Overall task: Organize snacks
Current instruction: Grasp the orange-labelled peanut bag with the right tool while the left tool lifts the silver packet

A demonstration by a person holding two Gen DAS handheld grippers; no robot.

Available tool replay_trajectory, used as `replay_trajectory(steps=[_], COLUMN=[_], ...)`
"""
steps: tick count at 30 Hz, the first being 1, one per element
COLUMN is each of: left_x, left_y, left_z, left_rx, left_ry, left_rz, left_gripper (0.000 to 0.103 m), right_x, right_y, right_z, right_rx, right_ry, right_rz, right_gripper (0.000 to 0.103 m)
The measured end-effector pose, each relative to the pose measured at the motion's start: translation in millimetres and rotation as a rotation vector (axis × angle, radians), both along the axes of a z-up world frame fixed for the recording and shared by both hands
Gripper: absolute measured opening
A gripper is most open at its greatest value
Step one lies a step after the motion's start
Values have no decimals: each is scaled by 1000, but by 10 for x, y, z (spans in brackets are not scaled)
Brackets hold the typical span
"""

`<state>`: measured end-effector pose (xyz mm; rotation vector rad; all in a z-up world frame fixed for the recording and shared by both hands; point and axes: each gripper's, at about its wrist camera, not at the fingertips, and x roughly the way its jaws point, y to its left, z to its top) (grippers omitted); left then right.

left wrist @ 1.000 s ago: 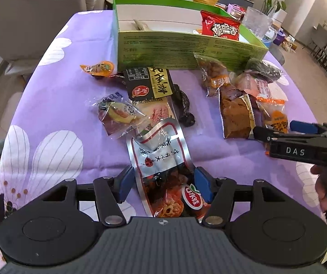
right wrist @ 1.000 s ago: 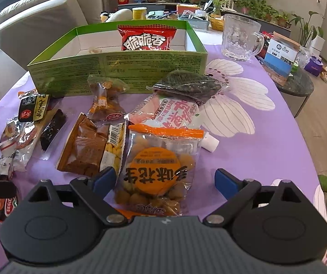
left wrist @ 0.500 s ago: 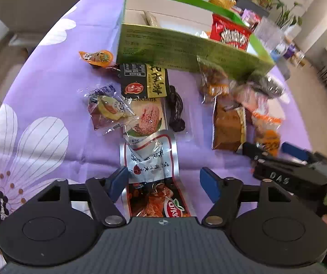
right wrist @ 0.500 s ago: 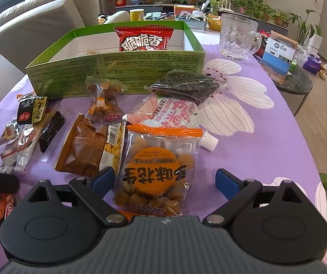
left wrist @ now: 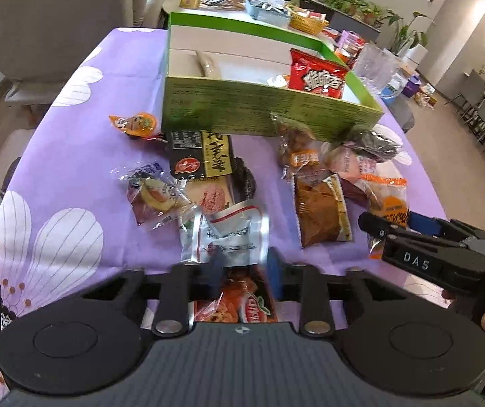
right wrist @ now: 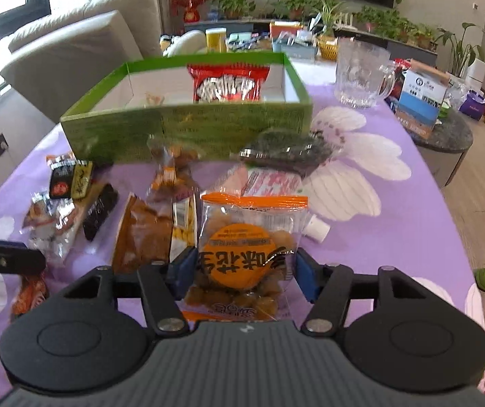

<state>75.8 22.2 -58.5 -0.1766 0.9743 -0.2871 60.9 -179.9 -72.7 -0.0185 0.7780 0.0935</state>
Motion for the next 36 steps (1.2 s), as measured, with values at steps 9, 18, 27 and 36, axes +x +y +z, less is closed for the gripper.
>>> replay_trajectory(steps=[9, 18, 27, 36], left_x=[-37, 45, 62, -23], left_y=[46, 1, -67, -60], left_z=[95, -169, -216, 155], left_rx=[41, 95, 97, 53], left_ry=[-20, 52, 23, -101], left_rz=[30, 44, 21, -15], left_gripper=[40, 64, 53, 53], right_x=[-1, -7, -4, 21], right_y=[-9, 8, -17, -65], right_z=[141, 24, -15, 112], right_rx=[7, 19, 23, 33], right_ry=[-52, -8, 5, -49], right_rz=[0, 11, 0, -6], right_gripper=[67, 68, 68, 68])
